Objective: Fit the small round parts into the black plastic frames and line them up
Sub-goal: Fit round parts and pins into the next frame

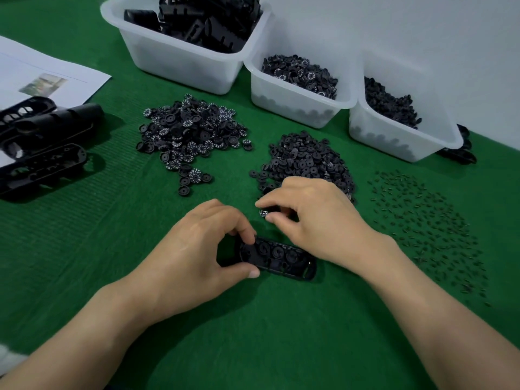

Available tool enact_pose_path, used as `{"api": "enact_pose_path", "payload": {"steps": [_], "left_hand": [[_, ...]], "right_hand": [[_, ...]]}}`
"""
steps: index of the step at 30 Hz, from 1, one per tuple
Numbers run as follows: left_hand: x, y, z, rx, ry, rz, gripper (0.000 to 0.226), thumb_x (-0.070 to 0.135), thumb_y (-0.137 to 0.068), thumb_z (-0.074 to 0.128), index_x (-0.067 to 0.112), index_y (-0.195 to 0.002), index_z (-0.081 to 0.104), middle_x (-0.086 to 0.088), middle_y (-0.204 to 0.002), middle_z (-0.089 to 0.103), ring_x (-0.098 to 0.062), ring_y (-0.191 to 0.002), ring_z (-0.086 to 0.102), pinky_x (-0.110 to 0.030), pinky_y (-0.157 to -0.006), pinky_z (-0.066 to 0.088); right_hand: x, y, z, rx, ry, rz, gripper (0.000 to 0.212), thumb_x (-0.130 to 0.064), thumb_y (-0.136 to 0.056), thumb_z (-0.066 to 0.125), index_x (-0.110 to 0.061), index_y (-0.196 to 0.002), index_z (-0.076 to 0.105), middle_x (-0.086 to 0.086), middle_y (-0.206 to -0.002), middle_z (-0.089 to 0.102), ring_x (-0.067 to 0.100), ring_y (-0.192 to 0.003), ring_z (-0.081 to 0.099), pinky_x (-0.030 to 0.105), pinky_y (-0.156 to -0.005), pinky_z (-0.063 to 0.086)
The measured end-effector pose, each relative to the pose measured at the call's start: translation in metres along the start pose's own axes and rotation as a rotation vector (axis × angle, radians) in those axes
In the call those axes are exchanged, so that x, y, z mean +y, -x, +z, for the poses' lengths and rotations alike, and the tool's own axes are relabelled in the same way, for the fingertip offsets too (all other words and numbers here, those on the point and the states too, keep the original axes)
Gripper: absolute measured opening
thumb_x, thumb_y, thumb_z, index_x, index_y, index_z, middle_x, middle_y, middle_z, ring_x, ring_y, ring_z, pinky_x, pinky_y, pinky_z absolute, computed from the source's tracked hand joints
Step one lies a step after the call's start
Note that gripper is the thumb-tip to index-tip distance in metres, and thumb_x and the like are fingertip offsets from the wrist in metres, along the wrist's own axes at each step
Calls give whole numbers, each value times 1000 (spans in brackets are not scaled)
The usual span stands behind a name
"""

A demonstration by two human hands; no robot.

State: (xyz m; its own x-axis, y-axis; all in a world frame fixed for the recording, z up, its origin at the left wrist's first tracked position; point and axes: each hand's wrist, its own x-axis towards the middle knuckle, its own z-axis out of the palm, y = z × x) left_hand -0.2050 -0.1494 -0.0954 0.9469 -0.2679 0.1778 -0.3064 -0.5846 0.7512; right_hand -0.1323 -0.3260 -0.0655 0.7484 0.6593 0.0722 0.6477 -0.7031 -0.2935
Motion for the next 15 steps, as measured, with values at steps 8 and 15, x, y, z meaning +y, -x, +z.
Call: {"api": "enact_pose_path", "payload": {"steps": [8,15], "left_hand": [[-1,0,0,-12,-4,-13,30,42,-63,73,31,-83,54,14,-93,59,-4,-93,53,-23,-80,43],[0,0,0,-3,3,-11,30,45,-62,70,29,-84,56,14,-93,59,-7,-93,55,-31,-80,49]], "right_hand": [[11,19,-12,64,-217,42,12,-23,-78,69,-26,-90,71,-13,-80,58,0,-71,53,12,-63,40],[11,61,-2,75,-375,97,17,-17,-73,76,-24,-88,74,-8,-80,61,10,-74,60,29,-67,50]]}}
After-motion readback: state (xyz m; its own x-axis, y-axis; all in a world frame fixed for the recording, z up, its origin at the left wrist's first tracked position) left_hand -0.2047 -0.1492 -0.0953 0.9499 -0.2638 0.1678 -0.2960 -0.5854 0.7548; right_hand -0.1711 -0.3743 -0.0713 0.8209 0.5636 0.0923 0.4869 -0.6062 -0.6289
